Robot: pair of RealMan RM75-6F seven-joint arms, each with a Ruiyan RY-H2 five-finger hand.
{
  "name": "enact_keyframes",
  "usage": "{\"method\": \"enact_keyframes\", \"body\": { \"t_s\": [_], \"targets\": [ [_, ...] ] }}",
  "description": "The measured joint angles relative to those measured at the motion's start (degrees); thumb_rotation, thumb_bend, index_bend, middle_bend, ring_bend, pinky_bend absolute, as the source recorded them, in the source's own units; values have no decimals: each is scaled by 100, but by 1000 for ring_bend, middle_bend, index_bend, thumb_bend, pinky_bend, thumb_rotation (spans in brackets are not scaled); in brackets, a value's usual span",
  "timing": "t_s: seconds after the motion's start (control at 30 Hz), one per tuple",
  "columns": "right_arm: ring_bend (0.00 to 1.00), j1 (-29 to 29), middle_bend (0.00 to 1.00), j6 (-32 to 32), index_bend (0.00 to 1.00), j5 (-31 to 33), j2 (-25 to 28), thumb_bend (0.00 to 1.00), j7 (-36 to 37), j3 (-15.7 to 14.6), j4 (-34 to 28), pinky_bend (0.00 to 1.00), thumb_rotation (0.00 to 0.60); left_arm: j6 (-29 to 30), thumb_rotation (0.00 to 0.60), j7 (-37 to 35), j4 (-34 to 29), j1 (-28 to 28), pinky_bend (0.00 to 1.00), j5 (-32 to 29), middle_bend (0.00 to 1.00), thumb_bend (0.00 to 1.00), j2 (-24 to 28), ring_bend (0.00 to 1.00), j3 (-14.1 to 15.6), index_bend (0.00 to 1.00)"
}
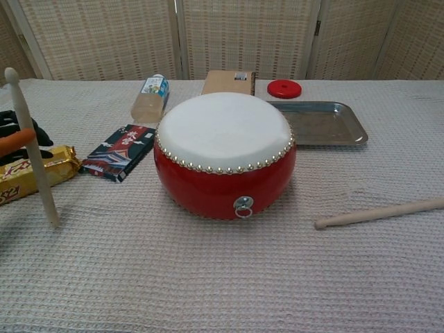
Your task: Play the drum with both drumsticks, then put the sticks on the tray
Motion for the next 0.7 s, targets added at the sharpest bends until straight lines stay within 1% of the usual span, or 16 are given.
{"method": "enact_keyframes", "body": {
  "t_s": [0.13, 0.23, 0.37, 0.43, 0.53, 0.6, 0.7],
  "targets": [
    [0, -3, 115, -7, 0, -8, -2, 128, -4, -11, -4, 71, 600, -458, 600, -1115, 46, -25, 342, -181, 467, 428, 84, 352, -97, 489],
    [0, -1, 115, -13, 0, -10, -4, 129, 10, -14, -2, 71, 600, -735, 600, -1855, 84, -46, 363, -227, 466, 433, 145, 373, -147, 427],
    [0, -3, 115, -10, 0, -19, -3, 129, 32, -18, 6, 70, 600, -984, 600, -2715, 146, -71, 400, -198, 455, 438, 216, 387, -191, 341],
    [0, -4, 115, -11, 0, -20, -5, 129, 43, -20, 12, 70, 600, -1068, 600, -3063, 205, -82, 404, -127, 455, 441, 246, 393, -196, 327],
    [0, -5, 115, -7, 0, -25, -4, 128, 54, -21, 12, 71, 600, -1081, 600, -3260, 295, -85, 405, 14, 458, 444, 253, 406, -179, 314],
    [0, -10, 115, 9, 0, -37, -1, 128, 64, -22, 13, 71, 600, -1042, 600, -3317, 319, -76, 421, 57, 476, 445, 245, 433, -166, 321],
    [0, -21, 115, 40, 0, -62, 3, 128, 74, -25, 13, 71, 600, -944, 600, -3323, 329, -50, 470, 90, 531, 443, 226, 481, -152, 380]
  ]
}}
